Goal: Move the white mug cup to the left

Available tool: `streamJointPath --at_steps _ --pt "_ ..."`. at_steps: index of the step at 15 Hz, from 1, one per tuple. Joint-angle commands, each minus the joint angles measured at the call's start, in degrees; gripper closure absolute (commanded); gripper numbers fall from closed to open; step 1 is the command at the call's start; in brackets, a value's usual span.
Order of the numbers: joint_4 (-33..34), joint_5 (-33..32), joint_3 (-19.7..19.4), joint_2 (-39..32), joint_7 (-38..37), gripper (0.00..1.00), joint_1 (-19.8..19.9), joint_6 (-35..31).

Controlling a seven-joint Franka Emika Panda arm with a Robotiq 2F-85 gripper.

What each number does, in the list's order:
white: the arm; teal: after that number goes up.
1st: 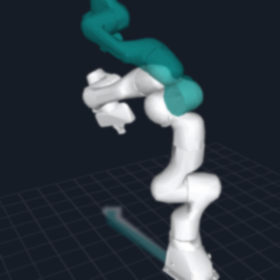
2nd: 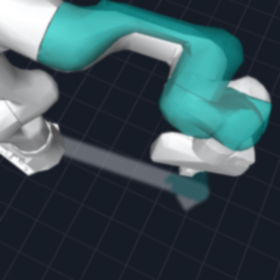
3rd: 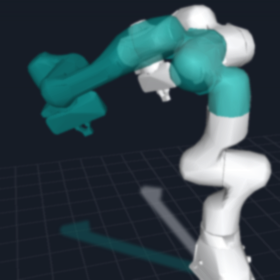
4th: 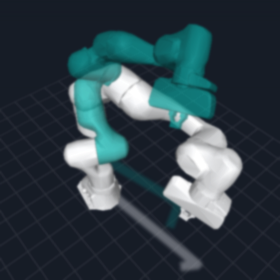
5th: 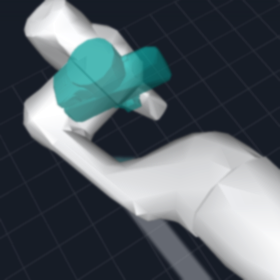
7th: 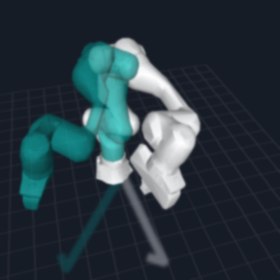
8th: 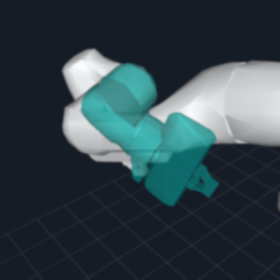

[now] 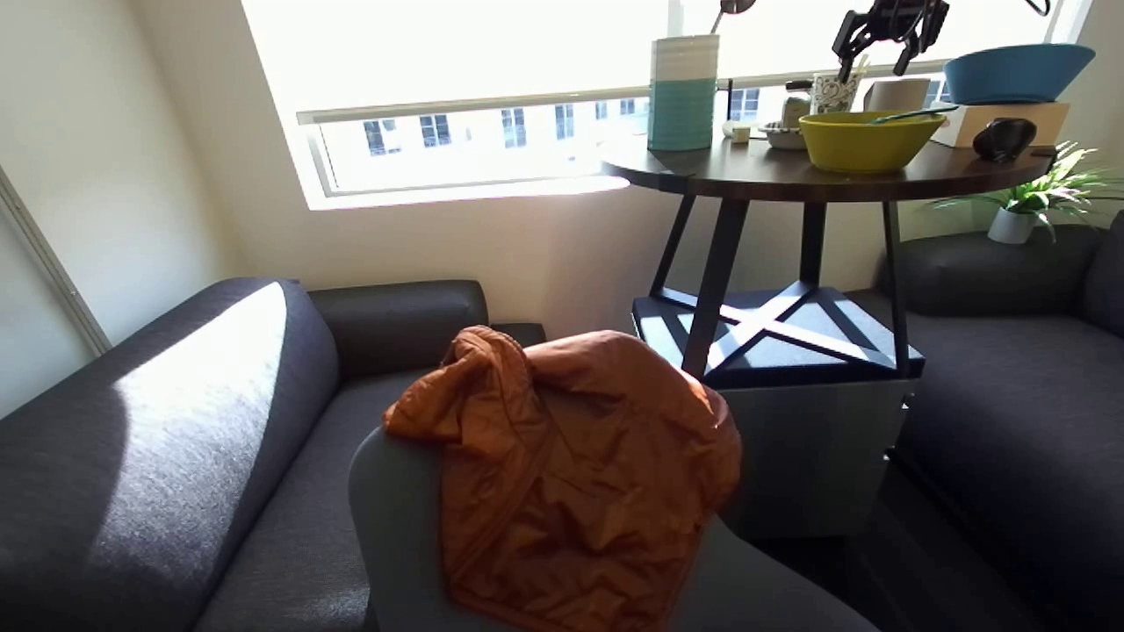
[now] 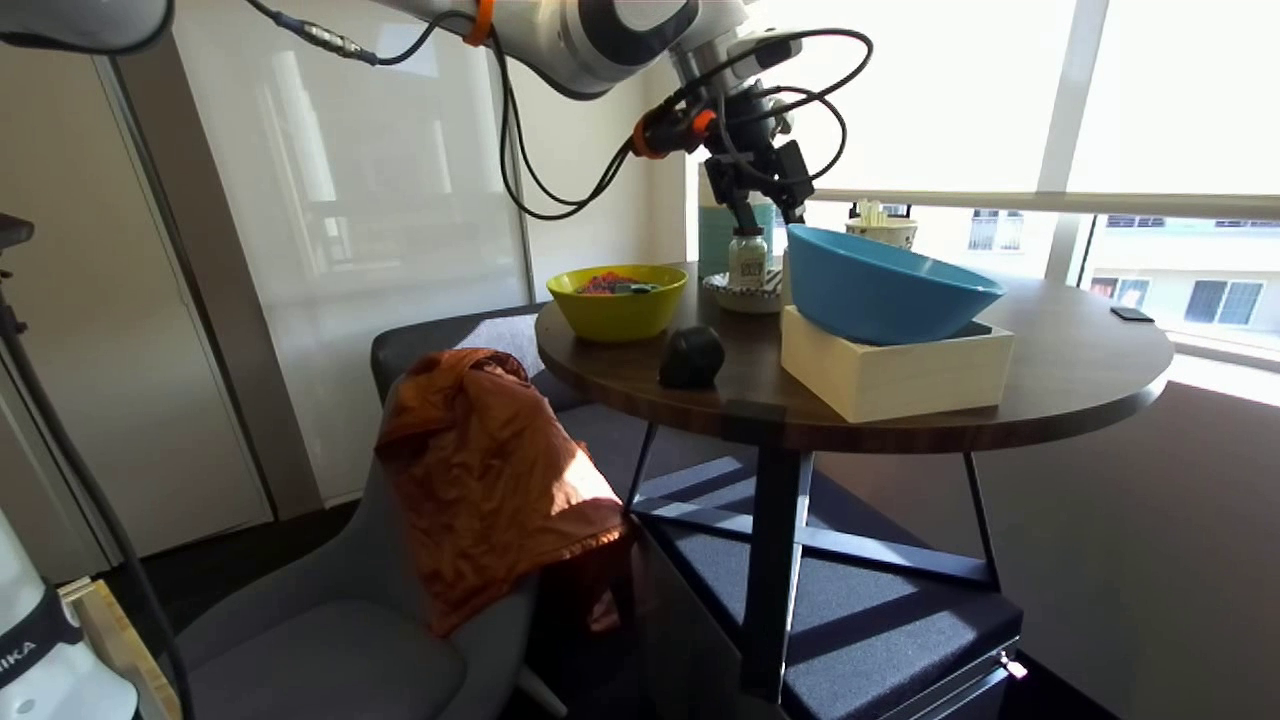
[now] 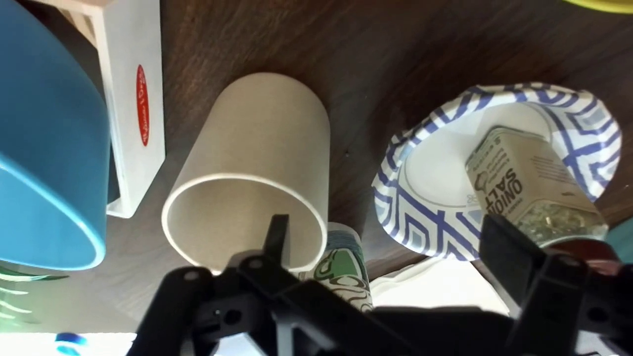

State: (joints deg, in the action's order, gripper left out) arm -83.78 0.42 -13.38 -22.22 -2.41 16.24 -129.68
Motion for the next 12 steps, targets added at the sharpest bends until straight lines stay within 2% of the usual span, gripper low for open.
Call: streamJointPath --at_steps 1,10,12 --pt "2.11 2.38 0.95 -2.79 0.48 0.26 1.34 -0.64" --pt "4.30 2.54 0.31 -5.09 -2.86 0.90 1.58 -1.99" --pt "4.70 2.38 0.13 -5.02 -3.74 1.00 1.52 -2.15"
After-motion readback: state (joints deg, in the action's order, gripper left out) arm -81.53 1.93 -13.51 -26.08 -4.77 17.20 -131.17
